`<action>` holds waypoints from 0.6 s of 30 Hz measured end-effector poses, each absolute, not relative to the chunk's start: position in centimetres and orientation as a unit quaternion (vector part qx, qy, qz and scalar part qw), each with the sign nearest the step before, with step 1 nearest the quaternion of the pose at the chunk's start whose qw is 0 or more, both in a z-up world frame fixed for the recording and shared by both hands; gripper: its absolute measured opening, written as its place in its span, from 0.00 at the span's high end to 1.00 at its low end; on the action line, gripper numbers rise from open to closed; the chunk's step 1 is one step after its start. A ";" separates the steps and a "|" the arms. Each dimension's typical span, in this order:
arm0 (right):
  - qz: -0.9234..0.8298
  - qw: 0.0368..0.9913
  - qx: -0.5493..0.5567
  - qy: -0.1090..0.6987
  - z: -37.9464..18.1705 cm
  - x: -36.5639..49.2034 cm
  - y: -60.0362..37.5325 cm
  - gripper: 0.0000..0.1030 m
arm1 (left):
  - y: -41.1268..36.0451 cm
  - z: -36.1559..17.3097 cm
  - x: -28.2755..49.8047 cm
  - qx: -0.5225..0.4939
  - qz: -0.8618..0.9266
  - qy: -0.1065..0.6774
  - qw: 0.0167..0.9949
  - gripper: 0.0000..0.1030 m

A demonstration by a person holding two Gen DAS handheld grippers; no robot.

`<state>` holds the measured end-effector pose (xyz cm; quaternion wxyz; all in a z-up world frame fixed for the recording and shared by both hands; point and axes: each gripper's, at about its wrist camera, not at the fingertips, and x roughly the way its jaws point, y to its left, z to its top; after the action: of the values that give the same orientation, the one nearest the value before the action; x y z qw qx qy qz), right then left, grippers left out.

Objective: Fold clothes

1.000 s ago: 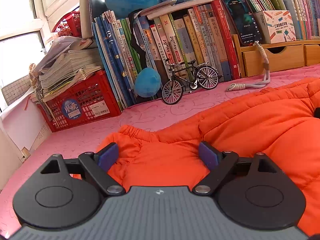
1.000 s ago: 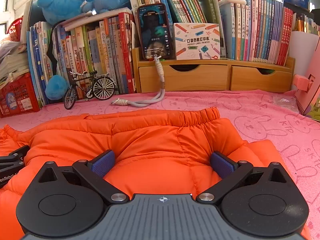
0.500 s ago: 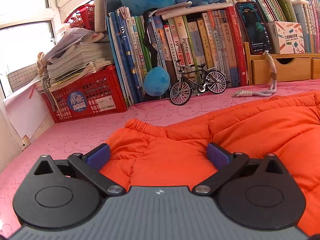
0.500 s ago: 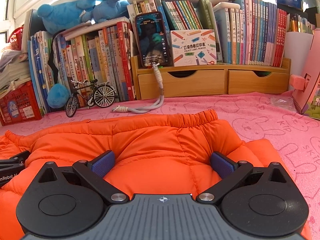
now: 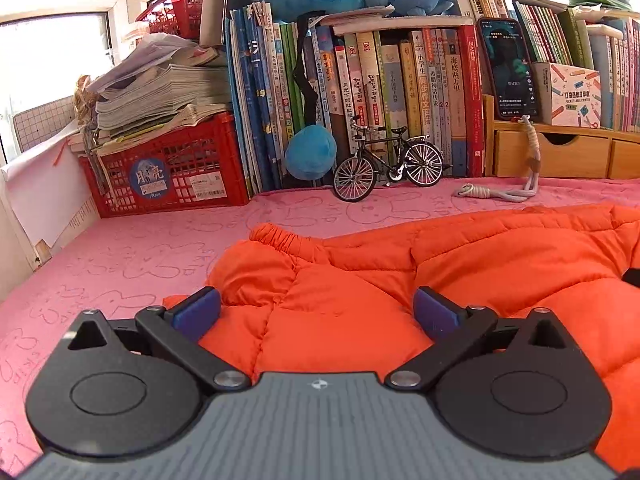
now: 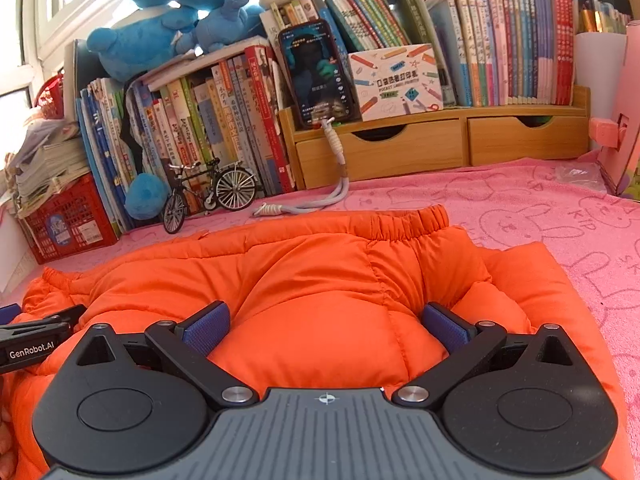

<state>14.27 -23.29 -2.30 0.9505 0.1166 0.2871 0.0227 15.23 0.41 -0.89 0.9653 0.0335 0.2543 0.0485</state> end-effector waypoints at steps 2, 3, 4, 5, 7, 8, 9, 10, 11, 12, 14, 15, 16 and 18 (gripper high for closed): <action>0.036 0.949 0.143 0.278 -1.5 13.8 -24.1 0.00 | 0.8 0.5 13.8 -0.004 0.010 0.248 0.969 0.00; 0.047 0.949 0.166 0.265 -1.0 13.0 -24.4 0.00 | 0.7 1.0 12.9 -0.010 -0.005 0.240 0.971 0.00; 0.056 0.947 0.183 0.256 -0.6 12.1 -24.6 0.00 | 0.4 1.2 12.2 -0.004 -0.008 0.234 0.972 0.00; 0.056 0.948 0.190 0.249 0.0 11.2 -24.5 0.00 | -0.3 1.1 11.7 0.010 -0.001 0.230 0.973 0.00; 0.035 0.961 0.151 0.228 1.0 9.5 -23.2 0.00 | -1.6 0.8 11.1 0.038 0.012 0.225 0.974 0.00; 0.030 0.969 0.121 0.212 1.2 8.8 -22.3 0.00 | -2.2 0.4 11.2 0.051 0.017 0.227 0.972 0.00; 0.025 0.976 0.087 0.197 1.3 8.2 -21.3 0.00 | -2.8 -0.1 11.4 0.065 0.022 0.229 0.971 0.00; 0.021 0.981 0.049 0.188 1.2 7.8 -20.1 0.00 | -3.2 -0.4 11.5 0.077 0.027 0.229 0.970 0.00; 0.019 0.982 0.021 0.188 0.9 7.7 -19.2 0.00 | -3.5 -0.5 11.7 0.088 0.032 0.227 0.969 0.00; 0.019 0.981 -0.003 0.193 0.6 7.9 -18.4 0.00 | -3.7 -0.7 11.9 0.098 0.036 0.224 0.969 0.01; 0.014 0.978 -0.021 0.205 0.0 8.5 -17.6 0.00 | -4.0 -0.9 12.3 0.116 0.041 0.220 0.968 0.00; 0.013 0.977 -0.018 0.211 -0.2 8.8 -17.6 0.00 | -3.9 -0.9 12.6 0.120 0.037 0.221 0.967 0.00; 0.011 0.977 -0.012 0.214 -0.3 9.1 -17.8 0.00 | -3.7 -0.9 12.8 0.125 0.036 0.222 0.966 0.00; 0.000 0.976 -0.003 0.219 -0.7 9.5 -18.3 0.00 | -3.5 -1.1 13.2 0.138 0.038 0.223 0.964 0.00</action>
<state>9.52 -18.29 -0.67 0.9757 -0.0027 0.2191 -0.0001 13.25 -3.47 -1.15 0.9642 0.1378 0.2233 0.0380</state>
